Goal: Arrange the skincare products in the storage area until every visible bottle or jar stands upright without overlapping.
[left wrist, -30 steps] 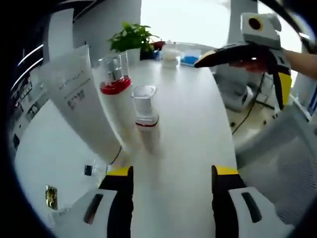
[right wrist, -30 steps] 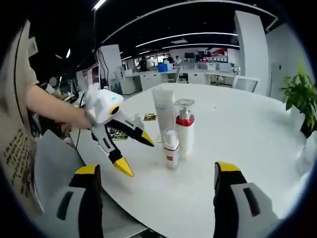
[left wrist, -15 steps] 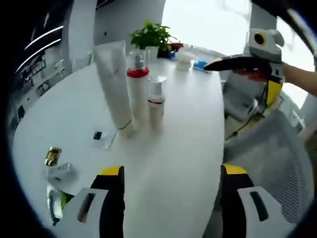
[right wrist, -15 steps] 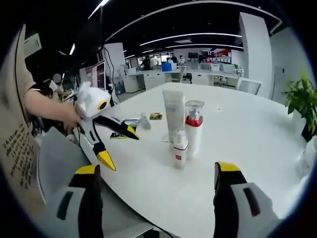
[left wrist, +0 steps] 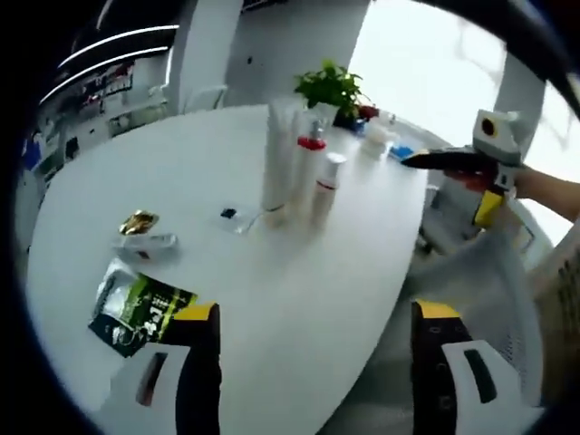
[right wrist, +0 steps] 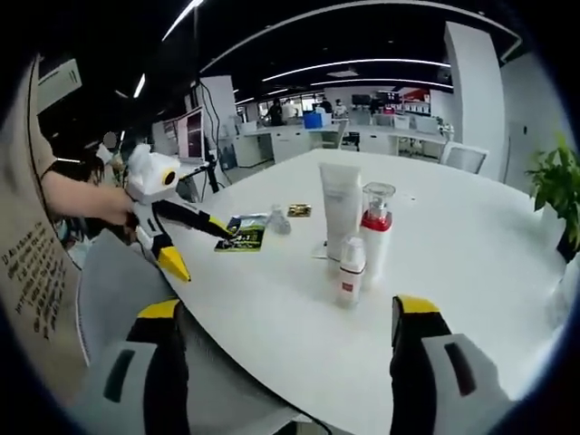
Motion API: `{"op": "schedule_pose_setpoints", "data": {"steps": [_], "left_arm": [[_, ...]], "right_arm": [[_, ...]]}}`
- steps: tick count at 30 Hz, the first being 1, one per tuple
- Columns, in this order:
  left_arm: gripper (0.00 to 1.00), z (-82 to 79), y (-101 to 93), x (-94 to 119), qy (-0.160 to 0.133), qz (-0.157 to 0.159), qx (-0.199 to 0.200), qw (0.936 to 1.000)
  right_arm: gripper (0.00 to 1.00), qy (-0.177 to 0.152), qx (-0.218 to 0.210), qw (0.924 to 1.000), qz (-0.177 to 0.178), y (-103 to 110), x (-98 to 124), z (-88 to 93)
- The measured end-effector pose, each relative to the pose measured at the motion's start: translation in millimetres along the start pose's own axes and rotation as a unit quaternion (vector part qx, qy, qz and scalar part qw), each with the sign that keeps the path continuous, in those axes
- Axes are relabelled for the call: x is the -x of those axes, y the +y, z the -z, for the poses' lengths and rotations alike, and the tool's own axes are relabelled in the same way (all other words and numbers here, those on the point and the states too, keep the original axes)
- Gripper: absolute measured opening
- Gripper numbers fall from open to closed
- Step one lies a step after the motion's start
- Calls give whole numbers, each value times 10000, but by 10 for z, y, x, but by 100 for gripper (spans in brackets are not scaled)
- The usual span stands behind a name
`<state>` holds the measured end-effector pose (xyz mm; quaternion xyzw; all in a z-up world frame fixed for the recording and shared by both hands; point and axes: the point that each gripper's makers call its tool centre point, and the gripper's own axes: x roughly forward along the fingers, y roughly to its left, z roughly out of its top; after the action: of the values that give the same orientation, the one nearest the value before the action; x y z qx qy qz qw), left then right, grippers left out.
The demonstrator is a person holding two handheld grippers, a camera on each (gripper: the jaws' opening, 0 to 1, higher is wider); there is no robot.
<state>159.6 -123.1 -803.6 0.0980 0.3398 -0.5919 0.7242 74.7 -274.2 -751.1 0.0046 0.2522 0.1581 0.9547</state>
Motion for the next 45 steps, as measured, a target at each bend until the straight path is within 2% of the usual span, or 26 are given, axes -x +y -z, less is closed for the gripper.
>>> {"op": "schedule_pose_setpoints", "data": {"steps": [11, 15, 22, 30, 45], "left_arm": [[90, 153, 177, 470, -314, -554, 544, 9965], [93, 215, 218, 577, -402, -627, 722, 9946], [95, 317, 345, 725, -379, -878, 840, 9919], [97, 347, 414, 779, -415, -995, 987, 9893], [97, 379, 428, 757, -324, -964, 985, 9899]], "right_arm": [[93, 24, 6, 9999, -162, 104, -61, -8], [93, -6, -4, 9998, -187, 108, -72, -18], [93, 34, 18, 9997, -232, 108, -92, -15], [92, 82, -2, 9996, -253, 103, -103, 7], [92, 134, 25, 9996, -259, 106, -117, -32]]}}
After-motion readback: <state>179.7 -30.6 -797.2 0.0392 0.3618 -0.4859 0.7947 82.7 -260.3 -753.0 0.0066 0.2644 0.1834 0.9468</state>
